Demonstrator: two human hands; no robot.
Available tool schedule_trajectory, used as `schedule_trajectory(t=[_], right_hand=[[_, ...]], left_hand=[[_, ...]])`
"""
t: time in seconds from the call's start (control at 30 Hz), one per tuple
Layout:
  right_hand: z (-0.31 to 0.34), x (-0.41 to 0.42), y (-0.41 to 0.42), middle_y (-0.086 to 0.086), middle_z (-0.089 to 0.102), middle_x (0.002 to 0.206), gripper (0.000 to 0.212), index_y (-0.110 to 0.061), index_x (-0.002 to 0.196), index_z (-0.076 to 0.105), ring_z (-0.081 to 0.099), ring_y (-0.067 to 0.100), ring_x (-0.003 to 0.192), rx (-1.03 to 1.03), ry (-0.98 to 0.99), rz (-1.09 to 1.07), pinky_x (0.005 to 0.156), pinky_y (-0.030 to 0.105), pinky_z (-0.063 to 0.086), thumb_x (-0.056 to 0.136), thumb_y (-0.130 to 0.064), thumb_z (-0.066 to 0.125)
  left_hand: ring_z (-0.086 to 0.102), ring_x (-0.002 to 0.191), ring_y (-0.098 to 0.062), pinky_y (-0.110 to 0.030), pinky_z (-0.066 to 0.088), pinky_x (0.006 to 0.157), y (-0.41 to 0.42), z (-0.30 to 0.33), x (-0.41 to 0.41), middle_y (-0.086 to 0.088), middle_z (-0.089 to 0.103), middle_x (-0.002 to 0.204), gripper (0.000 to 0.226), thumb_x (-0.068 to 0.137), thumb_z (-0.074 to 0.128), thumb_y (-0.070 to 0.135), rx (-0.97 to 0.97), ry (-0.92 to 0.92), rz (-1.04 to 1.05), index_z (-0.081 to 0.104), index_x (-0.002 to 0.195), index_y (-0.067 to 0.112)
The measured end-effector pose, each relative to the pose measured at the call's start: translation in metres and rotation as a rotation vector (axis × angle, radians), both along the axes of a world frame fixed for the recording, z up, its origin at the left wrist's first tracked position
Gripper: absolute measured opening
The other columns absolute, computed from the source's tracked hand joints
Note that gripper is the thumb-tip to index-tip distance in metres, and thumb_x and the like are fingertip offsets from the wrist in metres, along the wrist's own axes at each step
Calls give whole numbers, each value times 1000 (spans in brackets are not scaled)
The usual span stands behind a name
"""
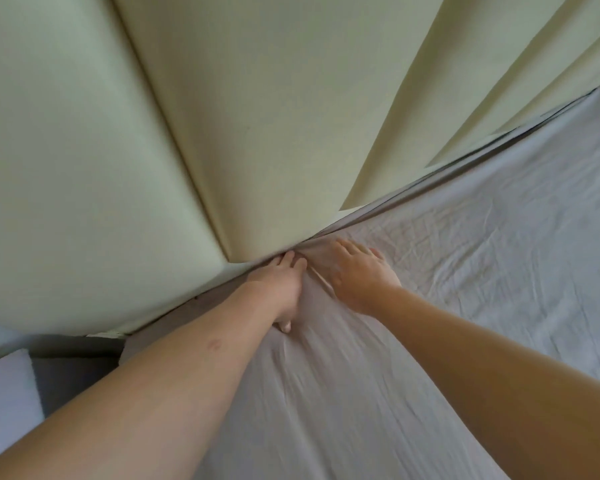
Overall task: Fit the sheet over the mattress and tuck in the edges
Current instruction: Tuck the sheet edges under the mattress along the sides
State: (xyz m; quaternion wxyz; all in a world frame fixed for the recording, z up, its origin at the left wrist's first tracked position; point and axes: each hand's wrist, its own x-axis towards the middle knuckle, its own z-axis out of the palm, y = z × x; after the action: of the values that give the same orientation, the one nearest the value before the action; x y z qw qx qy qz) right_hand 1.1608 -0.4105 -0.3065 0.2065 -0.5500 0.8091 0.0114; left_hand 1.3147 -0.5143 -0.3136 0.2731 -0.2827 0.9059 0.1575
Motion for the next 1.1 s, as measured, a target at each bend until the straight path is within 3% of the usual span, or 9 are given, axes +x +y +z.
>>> schedule_trajectory(t=[0.1, 0.2, 0.27, 0.4, 0.63, 0.8, 0.9, 0.97, 1.1], right_hand=[[-8, -36, -27, -2, 28, 165, 58, -19, 154, 34, 22, 19, 152, 17, 55, 94, 124, 39, 18, 100, -41, 37], [-25, -51, -35, 0, 47, 150, 45, -19, 136, 54, 38, 22, 142, -87, 78, 159, 118, 38, 28, 99, -39, 37], [-31, -53, -32, 1, 52, 144, 44, -19, 131, 57, 44, 24, 137, -130, 92, 189, 113, 38, 32, 100, -43, 38], [-44, -62, -19, 4, 57, 133, 38, -17, 127, 55, 51, 25, 127, -132, 121, 208, 107, 36, 40, 95, -34, 43], [-33, -96, -31, 4, 60, 126, 37, -17, 124, 60, 52, 25, 123, -75, 215, 235, 105, 36, 40, 95, -32, 41], [-44, -114, -26, 3, 37, 161, 56, -14, 155, 35, 28, 22, 151, -125, 168, 322, 124, 39, 21, 107, -42, 24], [-40, -126, -34, 1, 31, 164, 61, -17, 157, 30, 25, 20, 152, -78, 176, 396, 125, 39, 17, 106, -47, 22], [-37, -131, -45, 0, 42, 158, 62, -20, 151, 42, 35, 20, 147, -49, 198, 432, 122, 40, 21, 103, -52, 18], [-23, -134, -75, 6, 57, 144, 72, -23, 137, 60, 49, 28, 134, 196, 125, 396, 114, 41, 34, 95, -59, 13]], left_hand=[[39, 141, -23, -42, 45, 106, 0, 3, -10, 1, 32, 154, 113, 55, 91, 36, 70, 63, 188, 29, 149, 22], [57, 123, -26, -37, 49, 96, 4, -1, -27, -1, 57, 134, 58, 77, 68, 37, 15, 298, 413, 49, 130, 23], [57, 122, -25, -36, 48, 98, 14, -7, -44, -1, 59, 132, 42, 85, 58, 26, -69, 435, 410, 54, 127, 21], [35, 146, -20, -32, 27, 121, 37, -22, -82, -3, 38, 158, 69, 85, 58, 20, -55, 412, 382, 39, 151, 17], [46, 124, -24, -34, 39, 109, 50, -35, -103, -2, 49, 133, 61, 73, 64, 26, -288, 373, 243, 49, 131, 15], [28, 145, -28, -40, 20, 124, 56, -38, -115, -12, 29, 155, 93, 70, 61, 28, -346, 213, 252, 25, 153, 4], [28, 144, -28, -40, 17, 124, 53, -40, -120, -11, 29, 154, 100, 66, 56, 32, -331, 195, 265, 20, 155, 3], [38, 138, -26, -36, 25, 121, 41, -39, -121, -8, 38, 147, 94, 61, 50, 32, -275, 228, 269, 30, 150, 8], [61, 118, -27, -37, 49, 97, 7, -32, -136, -4, 64, 126, 51, 74, 57, 33, 56, 264, 528, 58, 124, 21]])
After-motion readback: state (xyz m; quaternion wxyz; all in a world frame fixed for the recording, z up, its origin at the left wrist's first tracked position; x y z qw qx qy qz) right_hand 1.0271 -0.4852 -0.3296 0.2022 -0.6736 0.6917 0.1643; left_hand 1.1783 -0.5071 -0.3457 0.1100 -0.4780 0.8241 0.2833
